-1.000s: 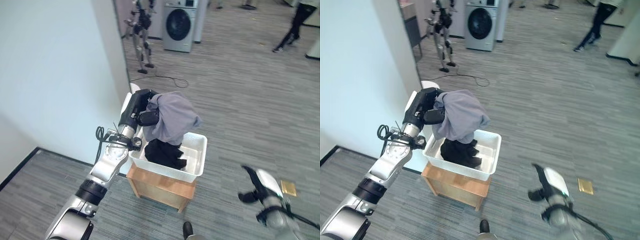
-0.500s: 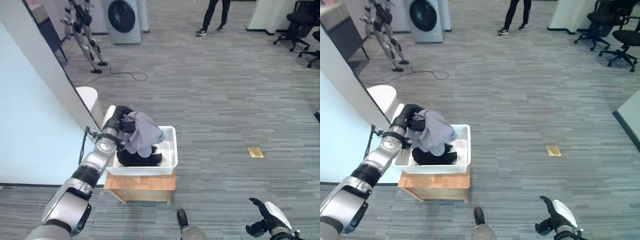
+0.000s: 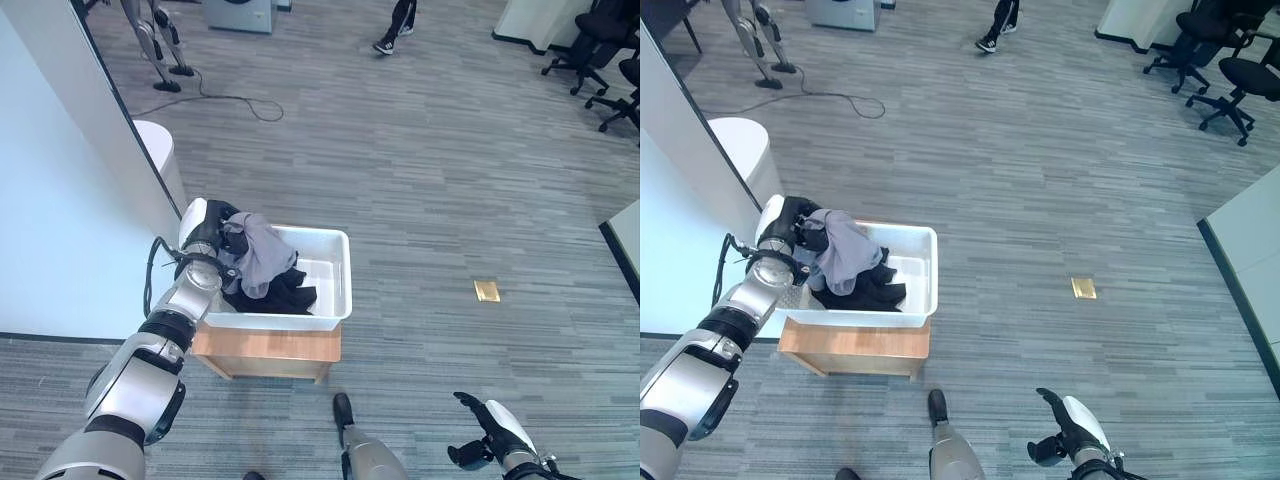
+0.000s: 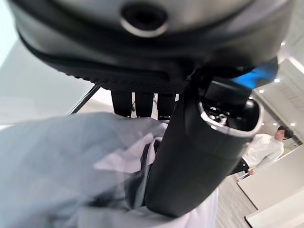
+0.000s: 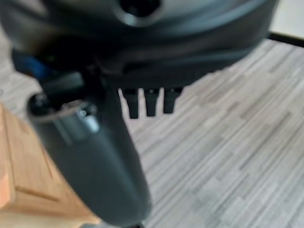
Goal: Pick up bed clothes into laundry basket.
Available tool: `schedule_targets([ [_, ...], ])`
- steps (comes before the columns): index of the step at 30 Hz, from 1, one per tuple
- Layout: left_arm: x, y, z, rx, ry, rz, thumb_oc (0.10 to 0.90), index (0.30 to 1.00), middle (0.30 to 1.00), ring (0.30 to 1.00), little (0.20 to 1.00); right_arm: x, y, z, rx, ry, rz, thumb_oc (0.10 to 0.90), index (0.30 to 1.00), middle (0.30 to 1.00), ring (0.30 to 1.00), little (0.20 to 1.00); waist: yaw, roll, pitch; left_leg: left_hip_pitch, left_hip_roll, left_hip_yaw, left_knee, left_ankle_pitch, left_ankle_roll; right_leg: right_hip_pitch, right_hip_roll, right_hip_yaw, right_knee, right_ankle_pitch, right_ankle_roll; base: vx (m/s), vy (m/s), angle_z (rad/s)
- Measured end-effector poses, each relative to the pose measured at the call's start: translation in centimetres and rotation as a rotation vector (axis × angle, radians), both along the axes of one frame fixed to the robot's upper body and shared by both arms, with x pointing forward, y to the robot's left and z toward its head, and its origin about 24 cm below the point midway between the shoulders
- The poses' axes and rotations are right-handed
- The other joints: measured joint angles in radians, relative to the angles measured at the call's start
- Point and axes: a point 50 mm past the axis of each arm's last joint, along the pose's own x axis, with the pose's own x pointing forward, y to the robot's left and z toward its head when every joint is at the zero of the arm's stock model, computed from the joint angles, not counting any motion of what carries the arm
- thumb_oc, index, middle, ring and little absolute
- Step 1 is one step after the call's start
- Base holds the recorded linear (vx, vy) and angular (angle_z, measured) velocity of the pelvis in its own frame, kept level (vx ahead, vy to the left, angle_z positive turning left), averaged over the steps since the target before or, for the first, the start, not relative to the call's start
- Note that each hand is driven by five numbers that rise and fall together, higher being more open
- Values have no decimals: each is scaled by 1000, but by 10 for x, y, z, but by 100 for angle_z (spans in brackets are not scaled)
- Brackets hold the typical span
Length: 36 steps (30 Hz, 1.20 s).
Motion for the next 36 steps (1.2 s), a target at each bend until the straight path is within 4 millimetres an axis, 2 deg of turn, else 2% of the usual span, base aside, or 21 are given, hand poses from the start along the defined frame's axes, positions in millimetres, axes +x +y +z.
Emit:
schedule_targets([
  [7,3,-31,-2,-46,-13,-75,800,900,900,900,900,3,0,1,22,-15,-16,800,900,900,900,900,-1,1,1,7,-5,-2,0,-1,3,8,-6,-4,0,-2,0,5,-12,1],
  [8,3,-34,1,-49,-27,-90,800,900,900,900,900,3,0,1,23,-16,-17,800,900,900,900,900,-3,1,1,11,-8,-3,0,-1,3,13,-10,-5,0,-15,6,0,0,0],
  [9,4,-37,4,-49,-40,-101,800,900,900,900,900,3,0,1,23,-17,-19,800,900,900,900,900,-3,1,1,18,-13,-3,0,-1,3,21,-15,-6,-1,-33,-7,0,0,0],
  [12,6,-43,14,-33,-72,-132,800,900,900,900,900,5,-2,3,22,-24,-27,800,900,900,900,900,-4,21,9,34,-13,-3,0,-1,2,37,-13,-6,-1,-48,-6,0,0,0],
  [14,10,-46,28,15,-111,-155,800,900,900,900,900,7,-2,4,29,-33,-34,800,900,900,900,900,-3,36,14,42,-13,-3,0,-1,2,45,-13,-6,-1,-54,-7,15,-22,-1],
  [16,12,-48,53,95,-190,-200,800,900,900,900,900,12,-4,8,26,-51,-29,800,900,900,900,900,0,47,17,53,-9,-2,0,-3,1,58,-12,-17,-1,-61,-14,19,-69,1],
  [19,5,-70,90,116,-353,-309,800,900,900,900,900,14,-14,18,-17,-57,2,800,900,900,900,900,22,66,17,66,1,-29,0,-6,-2,94,-8,-47,-1,-62,-29,-6,-77,25],
  [20,1,-79,102,109,-419,-345,800,900,900,900,900,17,-17,26,-30,-84,17,800,900,900,900,900,19,74,12,74,4,-47,0,-5,-3,108,-10,-64,-1,-64,-33,42,-48,40],
  [21,-5,-81,110,98,-469,-371,800,900,900,900,900,28,-18,37,-48,-127,45,800,900,900,900,900,36,80,15,76,8,-60,0,-5,-3,126,-9,-83,0,-65,-34,-19,-63,36],
  [22,-16,-82,115,49,-529,-392,800,900,900,900,900,34,-18,47,-65,-161,78,800,900,900,900,900,37,89,10,83,11,-65,0,-6,-4,135,-7,-89,0,-66,-35,10,-2,29],
  [24,-38,-88,120,-12,-638,-457,800,900,900,900,900,48,-16,68,-92,-278,114,800,900,900,900,900,72,99,6,101,22,-90,0,-5,-7,172,-2,-114,0,-67,-38,-4,-14,39],
  [25,-57,-82,118,-46,-693,-478,800,900,900,900,900,59,-11,84,-99,-355,135,800,900,900,900,900,93,106,0,108,24,-115,0,-8,-6,187,-3,-137,0,-72,-41,57,-5,40],
  [26,-67,-78,113,-63,-709,-477,800,900,900,900,900,62,-9,92,-101,-401,146,800,900,900,900,900,97,108,-2,109,24,-125,0,-9,-8,197,-4,-142,0,-78,-50,56,11,61],
  [27,-88,-62,92,-55,-695,-460,800,900,900,900,900,69,-2,110,-110,-482,183,800,900,900,900,900,140,113,-12,110,25,-164,-1,-15,-10,221,-10,-175,-1,-94,-52,42,5,59],
  [28,-99,-53,82,-54,-681,-441,800,900,900,900,900,68,1,117,-113,-523,201,800,900,900,900,900,146,115,-22,114,26,-172,0,-9,-18,227,-8,-180,-1,-99,-57,18,50,68],
  [29,-111,-38,61,-32,-608,-397,800,900,900,900,900,71,7,122,-142,-564,241,800,900,900,900,900,190,111,-36,117,29,-195,0,-3,-24,237,-8,-197,-1,-105,-51,-3,53,49],
  [30,-124,-16,39,6,-513,-328,800,900,900,900,900,82,18,129,-182,-603,309,800,900,900,900,900,241,102,-44,103,30,-213,-1,-1,-19,245,-12,-221,-1,-109,-48,-4,53,51],
  [32,-148,15,2,14,-352,-195,800,900,900,900,900,83,36,137,-255,-661,431,800,900,900,900,900,281,75,-61,81,28,-271,0,13,-15,258,-22,-268,0,-121,-38,19,20,90],
  [34,-158,30,-13,16,-287,-129,800,900,900,900,900,85,45,137,-289,-671,494,800,900,900,900,900,319,49,-65,59,22,-323,1,18,-11,268,-30,-310,1,-127,-32,39,11,97],
  [35,-167,42,-24,25,-231,-77,800,900,900,900,900,84,51,135,-298,-672,533,800,900,900,900,900,365,26,-72,35,14,-368,2,29,-4,283,-42,-345,5,-130,-28,33,-2,112],
  [36,-175,50,-30,21,-207,-35,800,900,900,900,900,84,56,135,-302,-682,551,800,900,900,900,900,374,7,-75,22,8,-400,3,31,3,284,-55,-355,27,-142,-26,9,-11,127],
])
